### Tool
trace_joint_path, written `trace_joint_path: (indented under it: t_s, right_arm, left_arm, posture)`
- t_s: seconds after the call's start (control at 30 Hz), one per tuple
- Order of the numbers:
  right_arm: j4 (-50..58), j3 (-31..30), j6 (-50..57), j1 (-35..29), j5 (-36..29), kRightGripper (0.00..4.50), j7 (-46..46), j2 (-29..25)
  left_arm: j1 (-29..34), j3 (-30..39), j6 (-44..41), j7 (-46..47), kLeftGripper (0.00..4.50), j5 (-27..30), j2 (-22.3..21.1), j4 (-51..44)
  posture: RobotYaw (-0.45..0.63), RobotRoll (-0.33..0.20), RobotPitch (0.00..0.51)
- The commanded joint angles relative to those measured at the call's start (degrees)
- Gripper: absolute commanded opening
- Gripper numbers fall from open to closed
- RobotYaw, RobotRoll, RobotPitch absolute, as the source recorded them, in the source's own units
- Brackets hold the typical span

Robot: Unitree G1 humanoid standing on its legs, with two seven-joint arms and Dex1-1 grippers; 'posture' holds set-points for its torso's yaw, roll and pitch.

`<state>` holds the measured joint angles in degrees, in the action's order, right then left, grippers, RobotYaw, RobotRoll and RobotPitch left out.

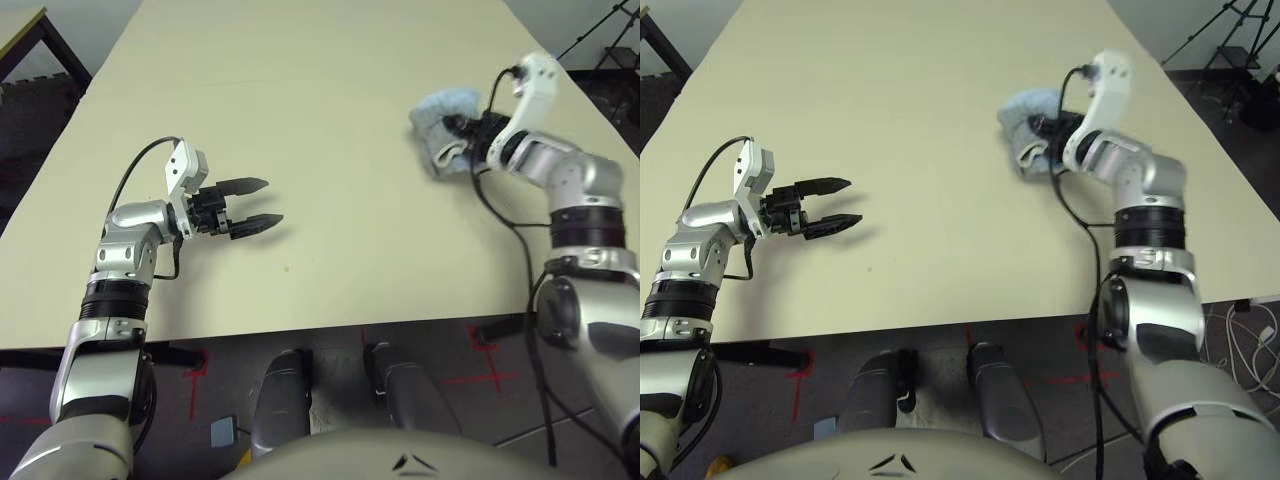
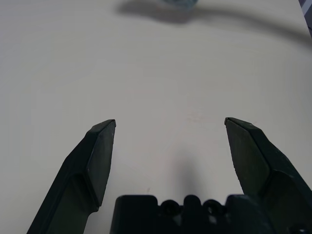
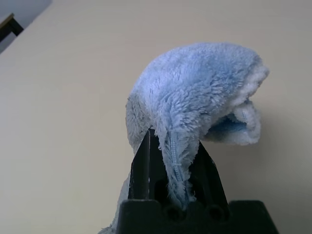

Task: Wipe the water off the table with a rag.

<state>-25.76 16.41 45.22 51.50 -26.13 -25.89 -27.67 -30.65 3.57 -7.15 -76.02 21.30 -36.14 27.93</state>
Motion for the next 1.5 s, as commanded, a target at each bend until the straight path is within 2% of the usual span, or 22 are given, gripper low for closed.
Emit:
trace_joint_path:
  t_s: [0.03,0.3,0.47,0.6,0.67,1.03,1.2,1.43,1.5]
  right_arm:
    - [3.45,0.17,1.64,0.51,-0.50,0.04,-1.36,-2.81]
    - [6.57,-0.42,6.21,-1.31,-1.49,0.04,-3.15,-5.01]
    - [2.27,-0.19,7.18,-4.61,-0.50,0.04,-4.86,-5.85]
    - [-4.19,-1.50,2.75,-7.22,2.95,0.04,-5.55,-6.89]
    - [-8.34,-3.12,-2.98,-7.82,6.87,0.04,-4.28,-7.41]
    - [-19.70,-5.61,-21.81,-6.05,15.53,0.04,-0.88,-6.75]
    - [-19.97,-7.53,-26.04,-5.91,17.84,1.71,-2.74,-7.11]
    - [-13.58,-11.47,-29.50,-7.18,22.44,4.46,-7.02,-12.32]
    - [-12.81,-11.10,-30.18,-7.16,23.14,4.49,-6.00,-13.26]
  left_arm:
    - [-0.66,-0.44,0.94,-0.44,4.50,-0.64,0.42,1.25]
    - [-1.38,-0.66,1.59,-0.50,4.50,-0.84,0.93,2.34]
    - [-1.81,-0.69,2.03,-0.60,4.50,-1.02,1.16,3.11]
    - [-1.96,-0.64,2.22,-0.55,4.50,-1.17,1.13,3.53]
    - [-1.86,-0.60,2.19,-0.55,4.50,-1.23,0.98,3.41]
    - [-1.70,-0.39,1.97,-0.57,4.50,-1.35,0.71,2.86]
    - [-1.73,-0.35,2.02,-0.47,4.50,-1.40,0.67,2.86]
    - [-1.60,-0.12,2.13,-0.26,4.50,-1.36,0.59,2.81]
    - [-1.61,-0.05,2.17,-0.18,4.50,-1.34,0.61,2.86]
  posture:
    - [-0.17,0.000,0.158]
    - [-0.17,0.000,0.156]
    - [-0.17,0.000,0.153]
    - [-0.17,0.000,0.152]
    - [-0.17,0.000,0.152]
    - [-0.16,0.000,0.148]
    - [-0.16,0.000,0.148]
    - [-0.16,0.000,0.148]
    - [-0.16,0.000,0.148]
